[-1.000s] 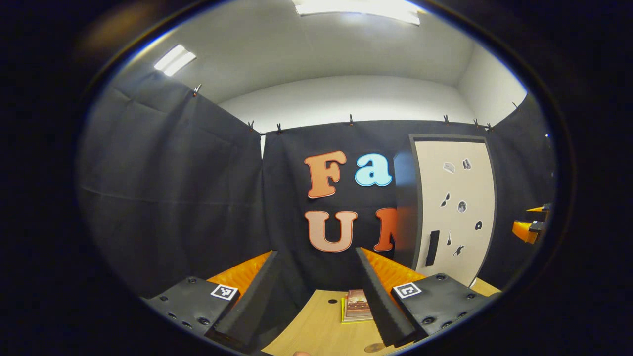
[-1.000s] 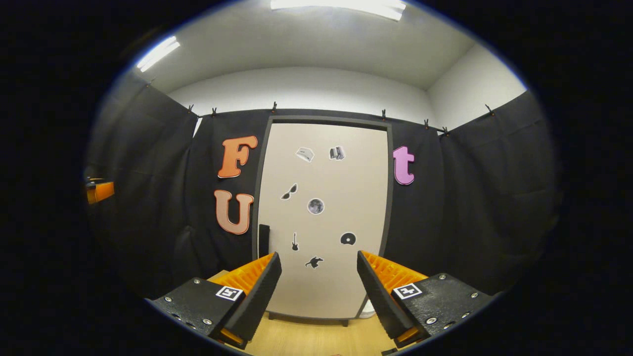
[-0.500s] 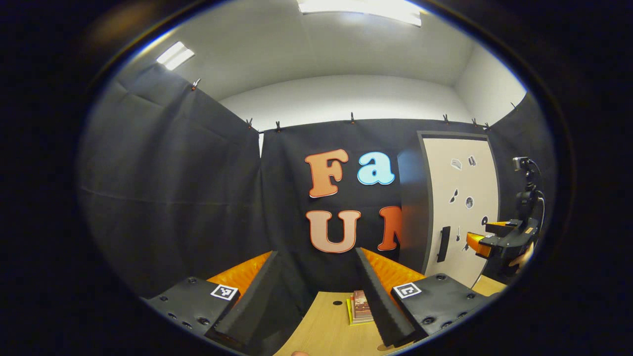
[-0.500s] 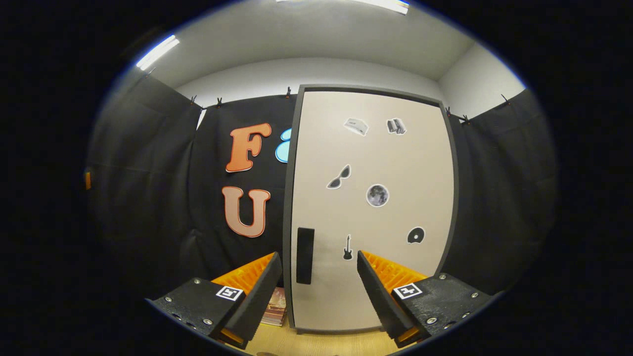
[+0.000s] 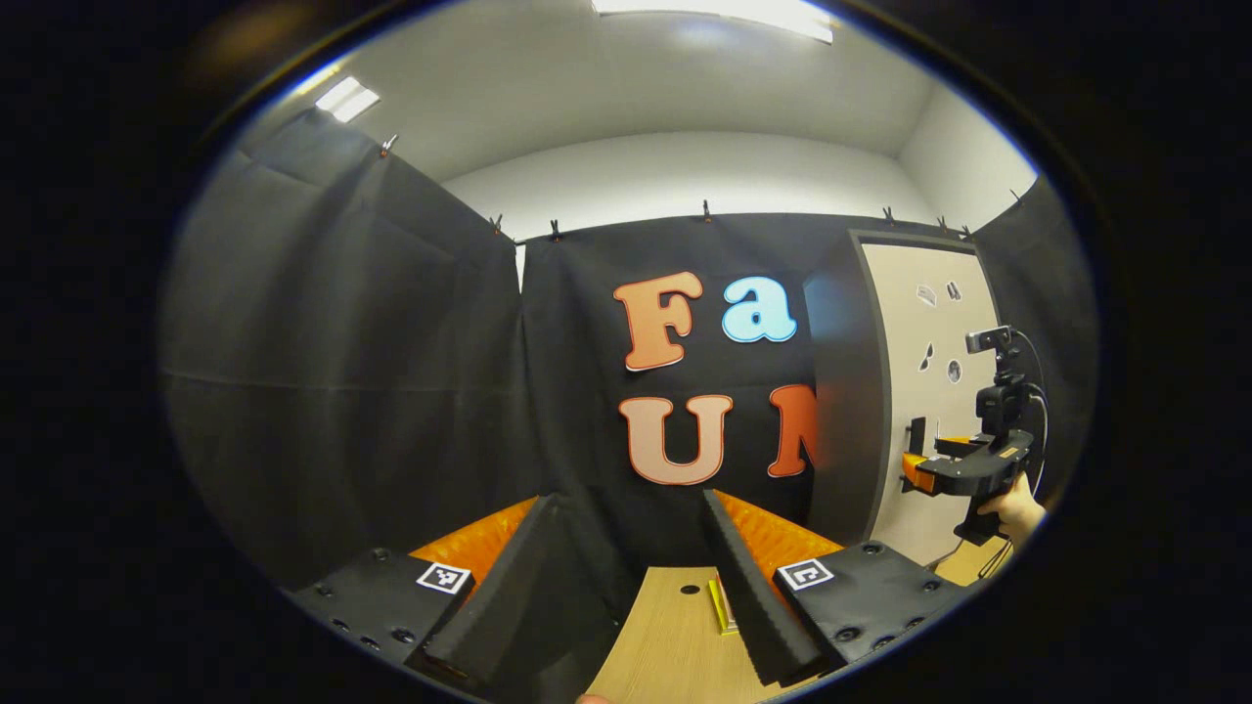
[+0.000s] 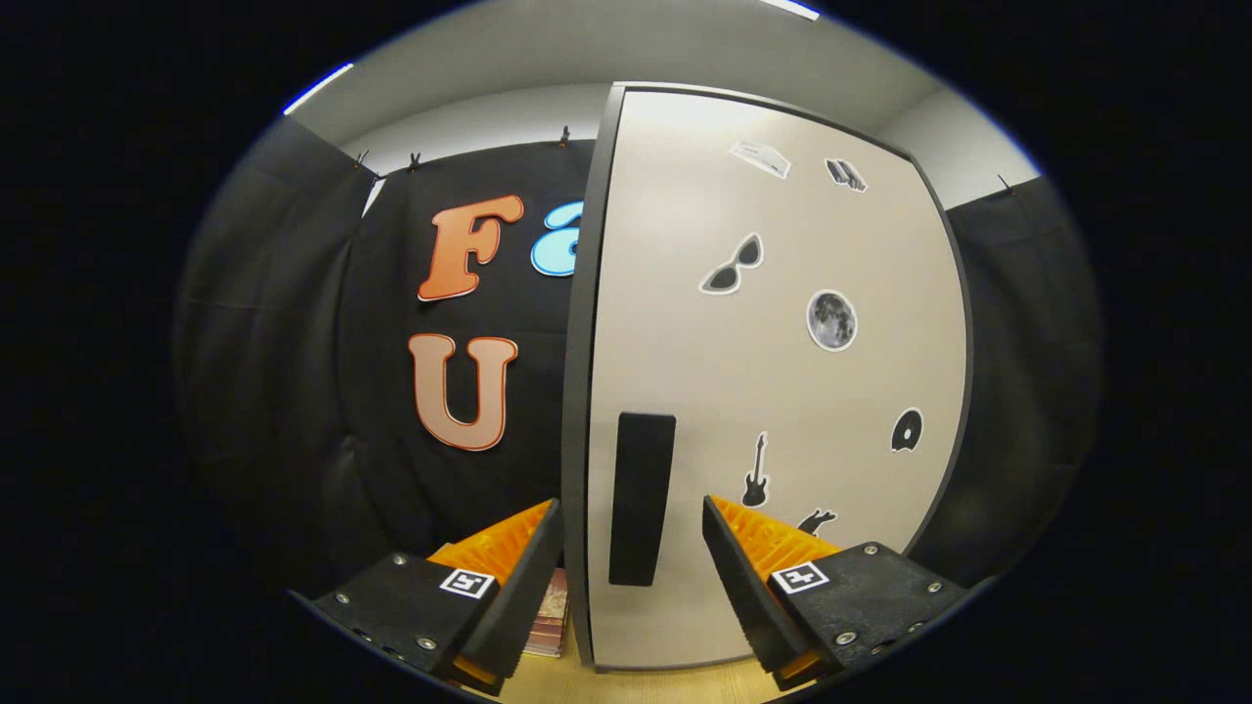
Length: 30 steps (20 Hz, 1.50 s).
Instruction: Open the cabinet door with the right hand, grasp the bottle in the cabinet with the left hand and place it on the coaster, then close the cabinet door with the right hand.
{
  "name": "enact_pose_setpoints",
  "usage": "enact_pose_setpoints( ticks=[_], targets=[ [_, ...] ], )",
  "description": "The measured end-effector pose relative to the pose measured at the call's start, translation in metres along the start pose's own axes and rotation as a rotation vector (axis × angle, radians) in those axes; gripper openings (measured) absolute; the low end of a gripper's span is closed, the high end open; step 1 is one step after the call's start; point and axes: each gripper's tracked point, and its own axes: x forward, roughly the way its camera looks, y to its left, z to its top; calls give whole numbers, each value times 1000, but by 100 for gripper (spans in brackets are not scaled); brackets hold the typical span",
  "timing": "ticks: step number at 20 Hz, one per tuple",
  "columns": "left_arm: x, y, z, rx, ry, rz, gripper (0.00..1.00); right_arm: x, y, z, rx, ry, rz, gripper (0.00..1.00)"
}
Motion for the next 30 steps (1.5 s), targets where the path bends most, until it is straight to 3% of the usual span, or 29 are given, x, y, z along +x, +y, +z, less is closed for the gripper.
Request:
enact_pose_setpoints(
  ticks=[8, 11, 12, 13, 19, 24, 30],
  targets=[
    [6, 16, -9, -15, 7, -4, 98, 29, -2, -17, 95, 65, 3, 61],
    [4, 20, -10, -13, 3, -2, 98, 34, 1, -22, 107, 82, 6, 45],
    [3, 22, -10, -12, 4, 1, 98, 35, 1, -21, 102, 78, 0, 46],
    [3, 23, -11, -11, 4, 6, 98, 33, 1, -22, 93, 80, -1, 37],
    [2, 28, -15, -27, 9, 11, 98, 23, 1, -22, 76, 97, 14, 24],
    [-2, 28, -14, -34, 4, 0, 98, -2, -4, -15, 76, 100, -3, 20],
    [-2, 27, -17, -24, 13, 11, 98, -85, -43, -24, 103, 89, -48, 18]
  ],
)
